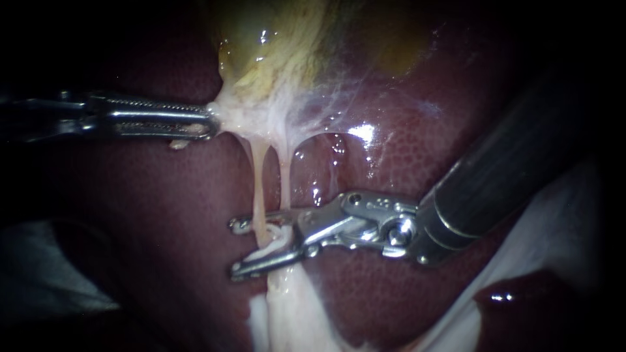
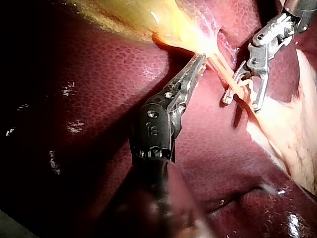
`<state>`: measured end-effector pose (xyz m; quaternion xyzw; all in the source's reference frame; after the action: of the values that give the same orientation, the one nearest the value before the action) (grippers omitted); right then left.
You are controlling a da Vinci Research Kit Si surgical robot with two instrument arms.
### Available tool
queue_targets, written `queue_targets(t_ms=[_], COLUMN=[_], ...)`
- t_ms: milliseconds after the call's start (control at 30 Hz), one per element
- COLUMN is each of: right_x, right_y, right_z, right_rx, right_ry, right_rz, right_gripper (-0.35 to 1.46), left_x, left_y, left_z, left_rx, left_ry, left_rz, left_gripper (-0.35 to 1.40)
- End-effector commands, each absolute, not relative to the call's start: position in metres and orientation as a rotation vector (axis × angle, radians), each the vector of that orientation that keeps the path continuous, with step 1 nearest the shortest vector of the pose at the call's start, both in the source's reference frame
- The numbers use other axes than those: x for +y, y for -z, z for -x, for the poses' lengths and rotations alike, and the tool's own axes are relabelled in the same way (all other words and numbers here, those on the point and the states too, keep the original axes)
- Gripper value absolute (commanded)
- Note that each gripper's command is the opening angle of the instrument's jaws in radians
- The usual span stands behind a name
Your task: Clipping first clip left tube
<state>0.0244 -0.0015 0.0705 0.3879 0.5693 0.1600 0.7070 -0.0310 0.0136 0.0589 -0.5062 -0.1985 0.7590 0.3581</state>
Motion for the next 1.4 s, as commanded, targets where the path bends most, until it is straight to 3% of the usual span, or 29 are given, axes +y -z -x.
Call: queue_targets(t_ms=[33, 300, 667, 1067, 1267, 1400], right_x=[-0.0015, -0.0017, -0.0028, -0.0029, -0.0025, -0.0022], right_y=[-0.0705, -0.07, -0.0661, -0.0657, -0.0653, -0.0652], right_z=[-0.0245, -0.0246, -0.025, -0.0245, -0.0241, -0.0239], right_rx=[1.264, 1.262, 1.271, 1.277, 1.278, 1.278], right_ry=[-0.357, -0.36, -0.312, -0.288, -0.297, -0.305], right_rz=[-0.861, -0.866, -0.913, -0.922, -0.915, -0.909], right_gripper=[0.5, 0.5, 0.46, 0.38, 0.28, 0.11], left_x=[0.0136, 0.0136, 0.0136, 0.0137, 0.0137, 0.0137], left_y=[-0.0589, -0.0589, -0.0589, -0.0589, -0.0588, -0.0588], left_z=[0.031, 0.031, 0.0309, 0.0308, 0.0308, 0.0308], left_rx=[-0.512, -0.513, -0.514, -0.514, -0.515, -0.515], left_ry=[-1.958, -1.958, -1.959, -1.959, -1.959, -1.959], left_rz=[1.306, 1.306, 1.307, 1.307, 1.307, 1.307], left_gripper=[-0.35, -0.35, -0.35, -0.35, -0.35, -0.35])
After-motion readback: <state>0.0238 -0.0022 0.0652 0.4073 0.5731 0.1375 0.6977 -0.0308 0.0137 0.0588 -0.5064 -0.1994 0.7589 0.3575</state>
